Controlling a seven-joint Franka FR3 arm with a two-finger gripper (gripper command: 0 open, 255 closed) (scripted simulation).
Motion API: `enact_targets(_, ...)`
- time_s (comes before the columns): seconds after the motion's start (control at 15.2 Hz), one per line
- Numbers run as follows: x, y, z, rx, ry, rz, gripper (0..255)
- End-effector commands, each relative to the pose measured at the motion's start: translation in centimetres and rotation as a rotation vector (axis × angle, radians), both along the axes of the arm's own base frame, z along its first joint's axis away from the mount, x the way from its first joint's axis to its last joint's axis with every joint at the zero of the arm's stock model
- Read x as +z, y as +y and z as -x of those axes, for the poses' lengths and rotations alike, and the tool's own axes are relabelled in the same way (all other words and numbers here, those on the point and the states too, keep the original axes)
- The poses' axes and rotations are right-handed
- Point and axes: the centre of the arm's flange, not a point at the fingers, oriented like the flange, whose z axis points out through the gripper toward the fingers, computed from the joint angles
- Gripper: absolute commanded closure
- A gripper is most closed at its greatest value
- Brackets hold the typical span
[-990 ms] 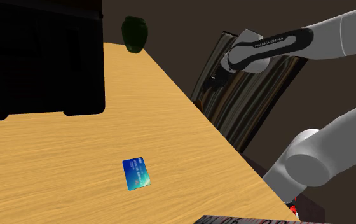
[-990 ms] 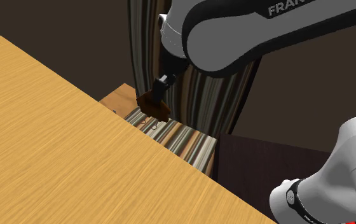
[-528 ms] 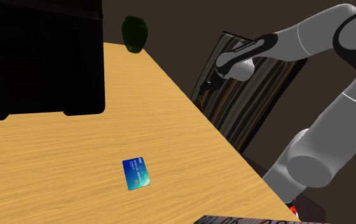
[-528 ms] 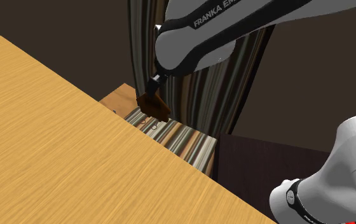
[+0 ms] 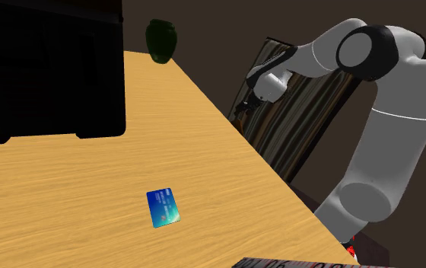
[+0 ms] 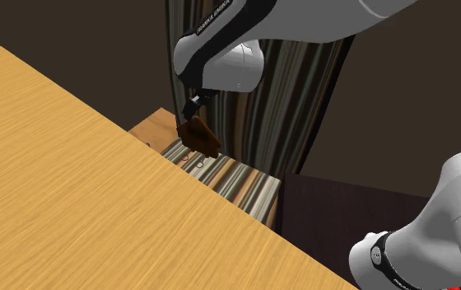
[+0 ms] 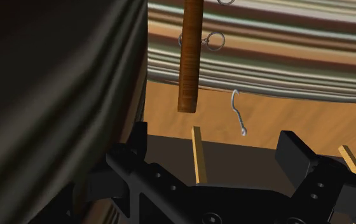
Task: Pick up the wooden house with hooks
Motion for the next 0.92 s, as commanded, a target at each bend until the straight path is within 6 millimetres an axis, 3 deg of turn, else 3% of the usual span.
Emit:
enact_targets(0.0,-1.0,-1.5,-1.1,-0.004,-0.017,-0.001,0)
enact_targets(0.59,-5.0,-1.5,-1.1,-0.004,-0.017,-0.001,0)
enact_targets(0.66,-4.9,-1.5,-1.2,-0.004,-0.017,-0.001,255)
enact_targets(0.86,-5.0,-1.1,-1.1,-0.003,-0.016,-0.001,255)
